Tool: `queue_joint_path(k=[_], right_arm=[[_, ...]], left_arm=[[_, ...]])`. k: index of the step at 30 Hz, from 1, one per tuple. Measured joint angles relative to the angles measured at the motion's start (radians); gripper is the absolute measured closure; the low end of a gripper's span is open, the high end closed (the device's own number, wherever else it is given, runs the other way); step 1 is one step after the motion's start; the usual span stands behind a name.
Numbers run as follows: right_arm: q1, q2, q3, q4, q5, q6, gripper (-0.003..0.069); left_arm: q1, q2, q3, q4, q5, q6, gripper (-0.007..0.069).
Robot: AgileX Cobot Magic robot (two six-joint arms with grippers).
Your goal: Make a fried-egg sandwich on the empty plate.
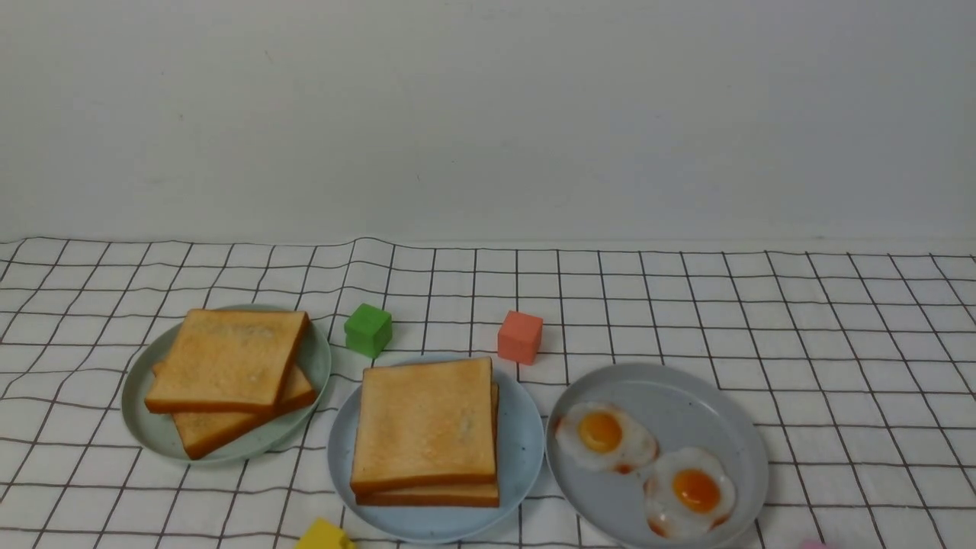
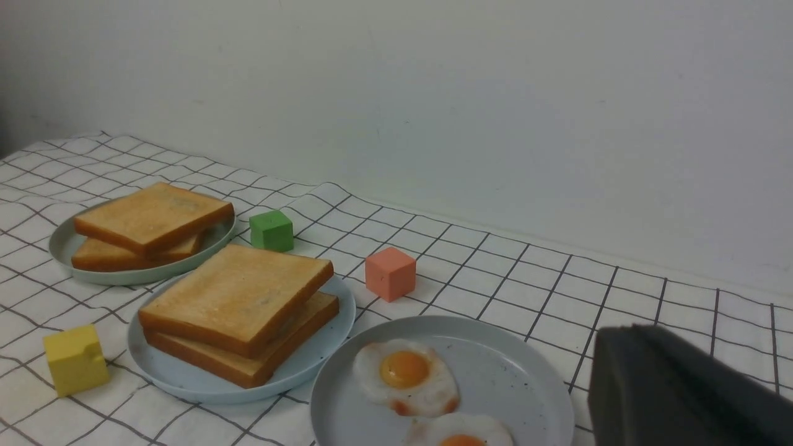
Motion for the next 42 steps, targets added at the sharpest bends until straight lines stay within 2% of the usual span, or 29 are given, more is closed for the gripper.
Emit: queue_joint_path(k=[6,10,13,17,21,32,42], right_arm=[[0.000,0.000,0.000,0.000,0.000,0.000,0.0643],[0.000,0.000,0.000,0.000,0.000,0.000,0.0640],[0.000,0.000,0.000,0.000,0.000,0.000,0.0638],[0.000,0.000,0.000,0.000,0.000,0.000,0.0634],[0.000,0.000,0.000,0.000,-0.001,0.000,0.0629],[0.000,0.000,0.000,0.000,-0.001,0.000,0.0614],[0.000,0.000,0.000,-0.003,-0.001,0.000,0.0601]], left_arm=[[0.016,-0.069,0.079,0.012,-0.046,0.001,0.0638],[0.077,-0.134,0.203,0.058,-0.301,-0.019,0.0634],[0.115,-0.167,0.283,0.106,-0.408,-0.063,0.0634],[0.154,-0.177,0.506,0.272,-0.534,-0.176,0.0634],[0.158,-0.177,0.628,0.332,-0.549,-0.201,0.0631],[0.280,-0.177,0.632,0.330,-0.562,-0.155,0.0622],[0.283,-0.177,0.635,0.329,-0.576,-0.137,0.0616]])
